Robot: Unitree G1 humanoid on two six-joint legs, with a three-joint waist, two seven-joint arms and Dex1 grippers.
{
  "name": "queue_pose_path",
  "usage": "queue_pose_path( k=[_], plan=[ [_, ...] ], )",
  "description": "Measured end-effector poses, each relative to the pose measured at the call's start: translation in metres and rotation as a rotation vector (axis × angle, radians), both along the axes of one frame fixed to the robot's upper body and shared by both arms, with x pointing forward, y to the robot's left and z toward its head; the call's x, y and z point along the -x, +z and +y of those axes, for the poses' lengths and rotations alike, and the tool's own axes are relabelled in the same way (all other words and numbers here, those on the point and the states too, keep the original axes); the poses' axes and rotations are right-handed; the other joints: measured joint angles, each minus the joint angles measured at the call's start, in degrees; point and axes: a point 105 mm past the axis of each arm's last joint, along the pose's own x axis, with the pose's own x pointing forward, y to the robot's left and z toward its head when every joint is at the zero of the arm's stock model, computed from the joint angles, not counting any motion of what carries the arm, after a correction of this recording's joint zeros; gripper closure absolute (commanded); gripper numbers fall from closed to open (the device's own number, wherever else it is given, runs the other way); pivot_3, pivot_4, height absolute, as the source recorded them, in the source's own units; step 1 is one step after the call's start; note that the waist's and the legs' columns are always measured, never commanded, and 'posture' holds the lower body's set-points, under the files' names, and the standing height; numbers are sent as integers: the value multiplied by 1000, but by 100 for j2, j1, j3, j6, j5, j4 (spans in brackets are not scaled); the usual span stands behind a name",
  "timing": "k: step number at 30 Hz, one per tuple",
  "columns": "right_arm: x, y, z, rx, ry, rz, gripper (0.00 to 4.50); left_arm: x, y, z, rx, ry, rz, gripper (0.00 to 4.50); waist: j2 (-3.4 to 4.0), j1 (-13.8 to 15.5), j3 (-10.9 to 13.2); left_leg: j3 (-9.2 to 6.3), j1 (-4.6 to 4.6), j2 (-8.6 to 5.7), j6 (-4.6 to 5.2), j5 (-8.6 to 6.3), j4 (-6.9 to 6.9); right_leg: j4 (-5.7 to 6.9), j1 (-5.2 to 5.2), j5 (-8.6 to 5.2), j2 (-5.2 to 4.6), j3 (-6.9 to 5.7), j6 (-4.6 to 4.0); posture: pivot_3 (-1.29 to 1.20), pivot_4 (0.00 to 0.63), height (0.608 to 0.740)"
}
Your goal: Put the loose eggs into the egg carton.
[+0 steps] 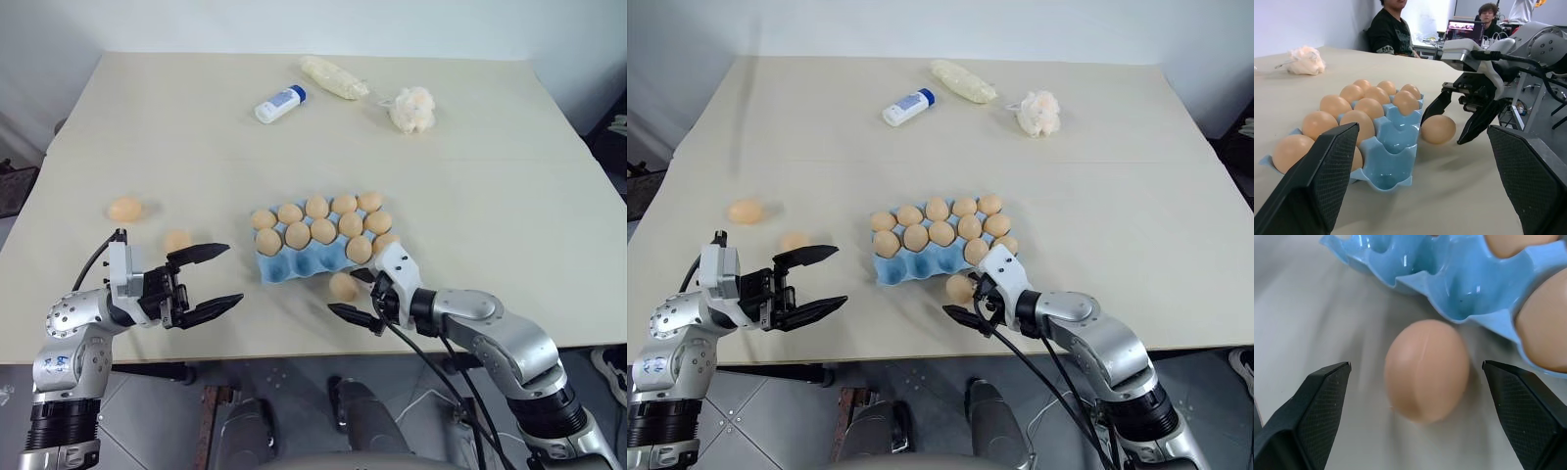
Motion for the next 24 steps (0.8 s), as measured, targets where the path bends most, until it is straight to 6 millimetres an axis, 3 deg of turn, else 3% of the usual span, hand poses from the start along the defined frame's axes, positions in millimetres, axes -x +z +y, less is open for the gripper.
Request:
queue_pose_path(
  k=[2, 9, 16, 24],
  plan=[
    [0, -1, 0, 5, 0, 5, 579, 0, -1, 0, 0, 4, 3, 0, 0, -2, 0, 0, 0, 0, 0, 0, 0, 0, 0, 0, 0, 0, 0, 0, 150, 740],
    [-3, -3, -1, 11, -10, 9, 2906, 1, -4, 1, 3, 21, 16, 0, 0, -1, 0, 0, 0, 0, -1, -1, 0, 0, 0, 0, -1, 0, 0, 0, 150, 740],
    [-3, 5, -2, -2, -8, -4, 3014, 2, -5, 2, 7, 23, 19, 0, 0, -1, 0, 0, -1, 0, -3, -2, -2, -3, -1, 0, -2, 0, 0, 0, 150, 740],
    [-14, 63, -4, -50, 13, -172, 3015, 4, -5, 4, 6, 11, 21, 0, 0, -3, 0, -1, -1, 1, -9, -5, -3, -3, -3, 0, 0, -1, -1, 0, 150, 740]
  ],
)
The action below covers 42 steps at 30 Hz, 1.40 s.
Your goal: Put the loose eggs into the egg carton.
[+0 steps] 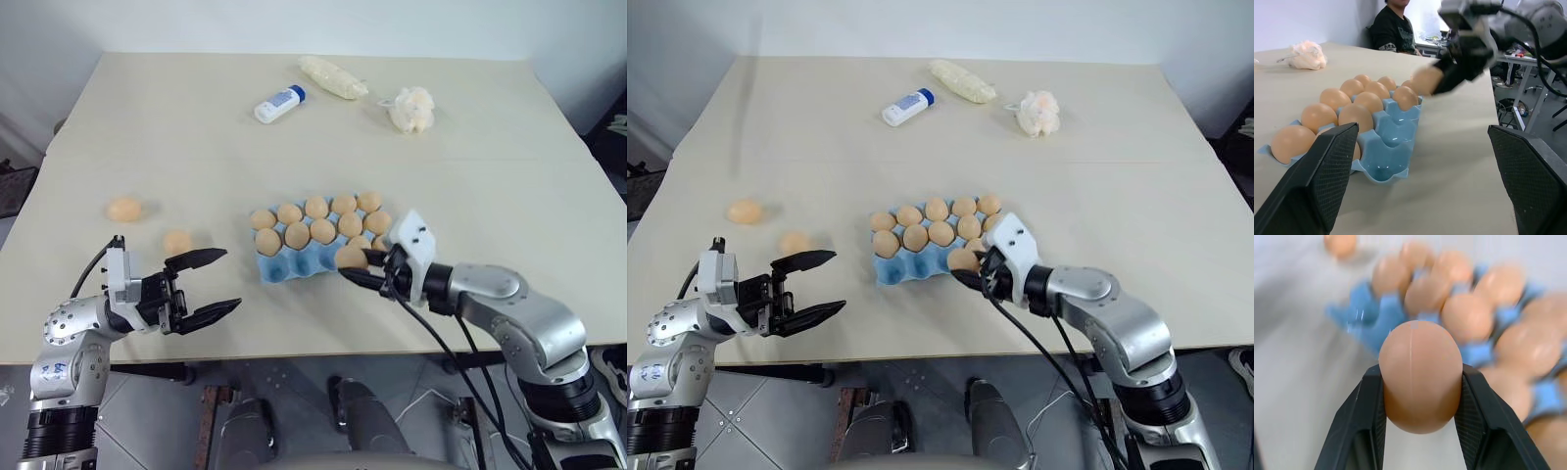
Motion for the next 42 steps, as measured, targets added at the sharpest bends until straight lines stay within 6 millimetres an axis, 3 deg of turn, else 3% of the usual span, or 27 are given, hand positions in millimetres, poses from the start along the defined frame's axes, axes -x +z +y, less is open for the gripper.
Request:
queue_pose_path(
  k=[6, 12, 21, 30, 39, 42],
  plan=[
    [-15, 13, 8, -15, 1, -60, 3015, -2, 2, 2, 2, -1, -5, 0, 0, -5, 0, 2, -4, 0, 6, 2, -2, -6, -2, 0, -1, 1, 0, 0, 150, 740],
    [-32, 4, 19, 24, -4, -64, 3015, -7, 2, 12, 10, 36, 1, 0, 0, -9, 0, 3, -8, 1, 6, 2, -1, -5, -7, 0, -1, 0, -1, 0, 150, 740],
    [-31, -10, 30, 66, 45, -35, 3015, -9, 3, 16, 2, 51, 2, 0, 1, -10, 0, 15, -10, 4, 5, -3, -1, -4, -9, -1, -3, -4, -2, 0, 150, 740],
    [-28, -12, 30, 72, 74, -23, 9, -10, 3, 17, 6, 71, 0, 0, 1, -9, 0, 47, -11, 9, 1, -5, -2, -5, -10, -2, -3, -8, -4, 0, 150, 740],
    [-25, -11, 28, 96, 103, -31, 9, -10, 0, 17, 18, 91, -3, 0, 1, -9, 0, 52, -11, 14, -3, -7, -3, -6, -12, -3, -6, -7, -5, 0, 150, 740],
    [-20, -2, 28, 62, 148, -51, 9, -11, 0, 17, 20, 112, -13, 0, 1, -7, 0, 52, -11, 13, -3, -8, -2, -7, -12, -3, -3, -7, -4, 0, 150, 740]
  ],
)
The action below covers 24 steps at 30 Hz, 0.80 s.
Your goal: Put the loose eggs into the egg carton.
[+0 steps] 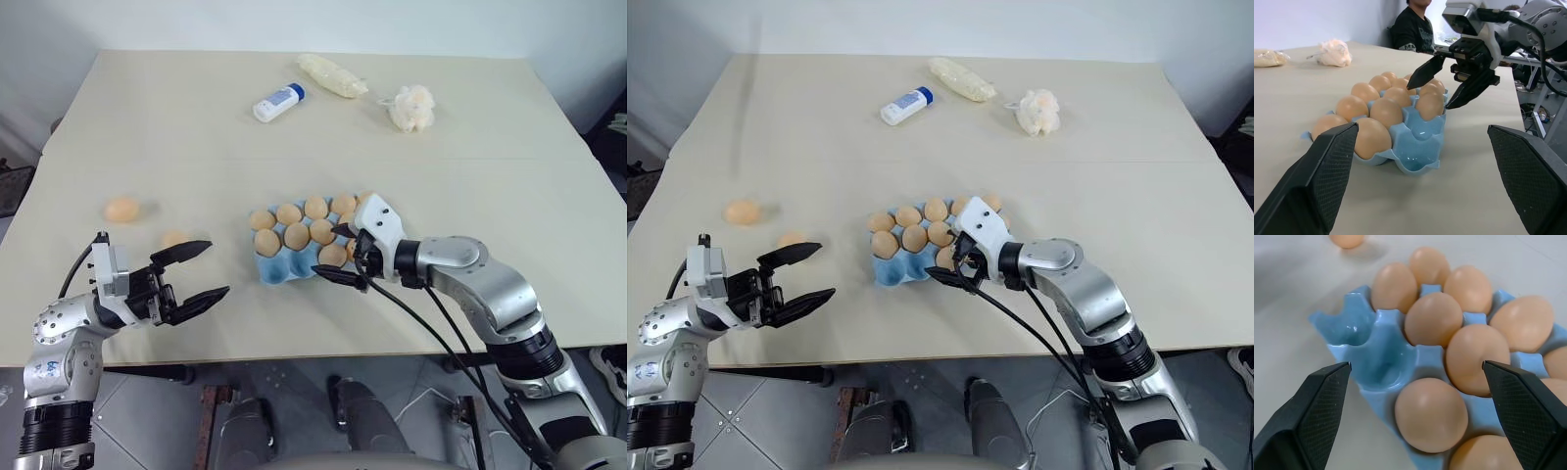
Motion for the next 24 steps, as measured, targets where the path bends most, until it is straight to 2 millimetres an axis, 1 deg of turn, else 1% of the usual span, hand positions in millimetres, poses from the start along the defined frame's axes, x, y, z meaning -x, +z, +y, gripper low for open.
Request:
queue_pose_path(
  k=[1, 4, 6, 7, 12, 15, 17, 20, 24],
  plan=[
    [2, 7, -2, -36, 27, -16, 9, -1, 1, 0, -2, 12, -6, 0, 0, 8, 0, 0, 0, -1, 0, 0, 0, 0, 0, 0, 4, -1, 0, 0, 150, 740],
    [5, 27, -19, -89, 77, -93, 9, -3, 5, 1, -6, 59, -37, 0, 0, 18, 0, 0, -1, -3, 4, -2, 1, -6, 3, 2, 5, -4, 4, 0, 150, 740],
    [7, 36, -30, -121, 106, -137, 9, -5, 9, 2, -4, 94, -61, 0, 0, 23, 0, 0, 1, -5, 6, -2, 1, -8, 7, 3, 4, -5, 6, 0, 150, 740],
    [9, 37, -35, -135, 130, -145, 9, -7, 10, 2, -5, 116, -73, 0, 0, 24, 0, 0, 1, -5, 6, -2, 2, -9, 8, 3, 5, -5, 6, 0, 150, 740],
    [16, 26, -80, -171, 225, -117, 9, -18, 24, 9, 15, 317, -159, 0, 0, 40, 0, -2, 3, -8, 15, -3, 7, -13, 17, 28, 4, -5, 51, 0, 150, 740],
    [15, 18, -102, -162, 222, -95, 9, -21, 31, 9, 22, 412, -192, 0, 0, 8, 0, -1, 11, -7, 15, -3, 8, -8, 19, 29, 8, 6, 52, 0, 150, 740],
    [13, 12, -117, -166, 199, -70, 9, -18, 32, 10, 30, 481, -195, 0, 1, 6, 1, -2, 18, -6, 15, -2, 6, -2, 19, 29, 9, 11, 52, 0, 150, 740],
    [10, 6, -134, -174, 175, -41, 9, -12, 29, 10, 41, 590, -161, 0, 3, 3, 2, -5, 21, -4, 13, -1, 10, 5, 19, 29, 12, 14, 52, 0, 150, 740],
    [1, 9, -147, -182, 143, -48, 9, -4, 28, 20, 67, 795, -101, 0, 4, -3, 3, -15, 25, -6, 17, 5, 18, 8, 20, 22, 10, 27, 40, 0, 150, 740]
  ],
)
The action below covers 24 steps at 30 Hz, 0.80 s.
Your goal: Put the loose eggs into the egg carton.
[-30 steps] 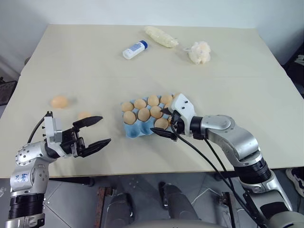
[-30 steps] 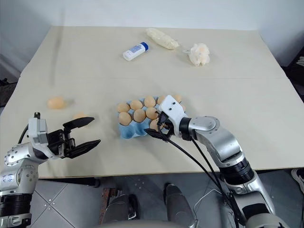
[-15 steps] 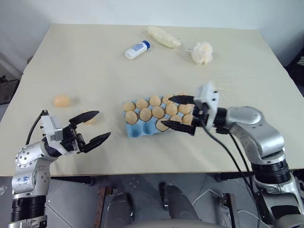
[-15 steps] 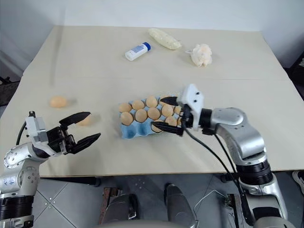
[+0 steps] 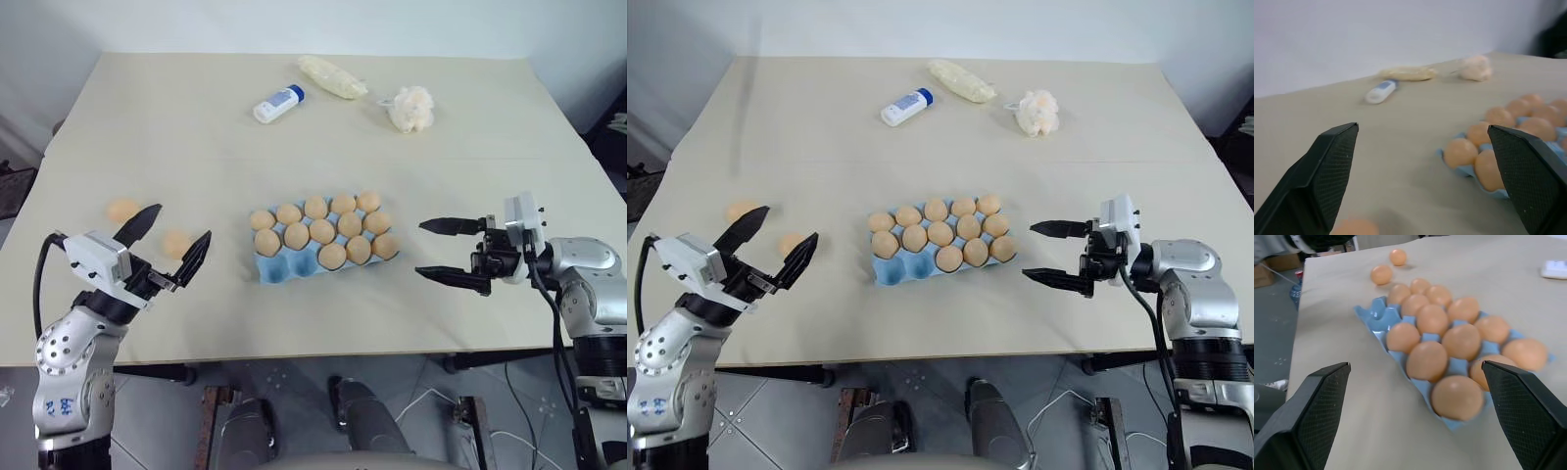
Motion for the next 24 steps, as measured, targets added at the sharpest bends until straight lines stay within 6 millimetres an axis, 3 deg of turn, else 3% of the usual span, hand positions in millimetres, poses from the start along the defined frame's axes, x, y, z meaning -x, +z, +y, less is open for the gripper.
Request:
queue_pose_path(
  k=[6, 11, 16, 20, 24],
  plan=[
    [-5, 4, -3, -12, -3, -7, 9, 7, -20, 19, 7, 267, 181, 0, 0, 2, 0, -17, -2, -12, 9, 8, 11, 2, 4, -1, -8, 4, -7, 0, 150, 740],
    [0, 9, -8, -25, 9, -11, 9, 27, -13, 4, 32, 256, 173, 0, 0, 7, 0, -17, -4, -15, 7, 4, -1, -11, 4, -3, -14, 2, -10, 0, 150, 740],
    [0, 12, -10, -29, 11, -21, 9, 27, -17, 5, 44, 277, 203, 0, 2, 4, 1, -24, -3, -14, 5, 8, 4, -7, 4, -3, -9, 1, -10, 0, 150, 740],
    [0, 18, -8, -28, 27, -38, 9, 14, -24, 5, 48, 305, 227, 0, 2, 1, 1, -24, -2, -19, 7, 8, 10, -8, 10, -2, -13, 1, -11, 0, 150, 740],
    [0, 20, 1, -43, 75, -49, 9, -28, -26, 5, 103, 383, 229, 0, 3, 29, 4, -36, -7, -25, 20, 23, 19, -10, 20, 3, -13, -3, -6, 0, 150, 740]
  ],
)
